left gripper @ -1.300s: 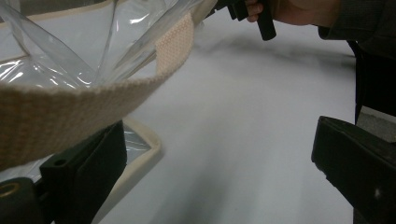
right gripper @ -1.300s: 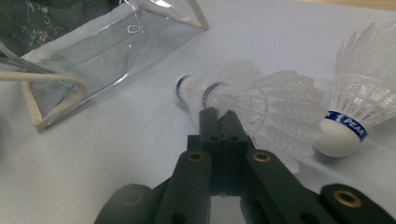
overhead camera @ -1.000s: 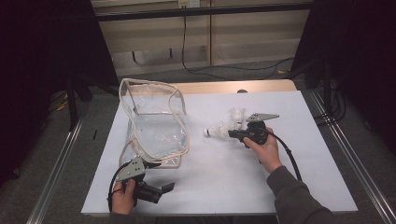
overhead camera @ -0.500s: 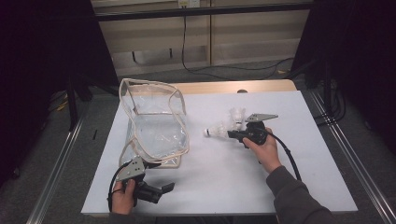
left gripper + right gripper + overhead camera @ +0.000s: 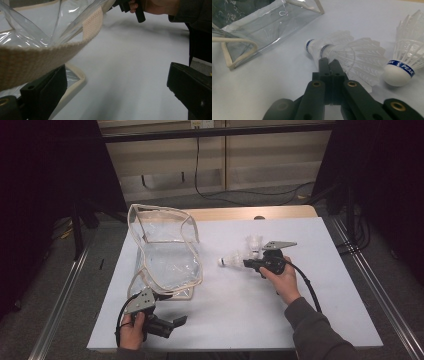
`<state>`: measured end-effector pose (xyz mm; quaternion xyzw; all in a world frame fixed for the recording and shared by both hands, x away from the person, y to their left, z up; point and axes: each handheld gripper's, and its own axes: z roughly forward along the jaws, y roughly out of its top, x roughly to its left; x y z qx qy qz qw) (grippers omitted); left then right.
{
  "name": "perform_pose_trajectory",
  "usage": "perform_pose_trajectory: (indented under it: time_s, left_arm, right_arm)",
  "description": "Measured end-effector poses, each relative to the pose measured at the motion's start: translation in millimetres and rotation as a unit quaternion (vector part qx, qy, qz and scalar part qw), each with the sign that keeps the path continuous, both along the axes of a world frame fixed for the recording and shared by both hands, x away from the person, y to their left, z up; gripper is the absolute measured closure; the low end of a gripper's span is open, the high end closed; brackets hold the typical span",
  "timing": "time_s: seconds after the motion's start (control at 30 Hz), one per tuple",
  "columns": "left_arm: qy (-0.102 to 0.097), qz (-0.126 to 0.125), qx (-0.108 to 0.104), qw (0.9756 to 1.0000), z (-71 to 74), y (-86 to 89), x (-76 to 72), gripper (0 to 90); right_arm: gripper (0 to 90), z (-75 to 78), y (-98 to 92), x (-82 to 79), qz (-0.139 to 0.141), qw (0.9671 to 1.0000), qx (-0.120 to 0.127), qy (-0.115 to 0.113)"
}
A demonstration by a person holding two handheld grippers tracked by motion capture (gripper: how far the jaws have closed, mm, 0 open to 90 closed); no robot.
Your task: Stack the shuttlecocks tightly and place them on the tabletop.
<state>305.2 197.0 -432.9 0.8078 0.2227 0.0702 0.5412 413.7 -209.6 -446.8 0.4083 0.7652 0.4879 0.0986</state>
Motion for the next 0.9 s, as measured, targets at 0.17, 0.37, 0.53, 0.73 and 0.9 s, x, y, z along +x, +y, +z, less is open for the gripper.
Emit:
perform_pose_trajectory:
  time_s: [0.17, 0.37, 0.53, 0.73, 0.9]
  left_arm:
    - [-0.001, -0.001, 0.001, 1.0, 0.0, 0.4, 0.2, 2.9]
    - [-0.001, -0.002, 0.0, 1.0, -0.1, 0.6, 0.2, 3.0]
    - [-0.001, -0.002, 0.0, 1.0, -0.2, 0.4, 0.2, 3.0]
    - [-0.001, -0.002, 0.0, 1.0, -0.1, 0.6, 0.2, 3.0]
    - [-0.001, -0.002, 0.0, 1.0, -0.2, 0.5, 0.2, 3.0]
  right_arm:
    - [90.0, 1.4, 1.4, 1.6, 0.001, 1.0, -0.002, 0.0]
    - [90.0, 1.3, 2.8, 2.9, 0.0, 1.0, -0.004, 0.001]
    - [90.0, 1.8, 4.1, 3.5, 0.0, 1.0, -0.006, 0.0]
    - [90.0, 2.1, 4.7, 4.1, 0.001, 1.0, -0.005, -0.001]
    - [90.0, 1.2, 5.0, 4.3, 0.003, 1.0, -0.006, -0.001]
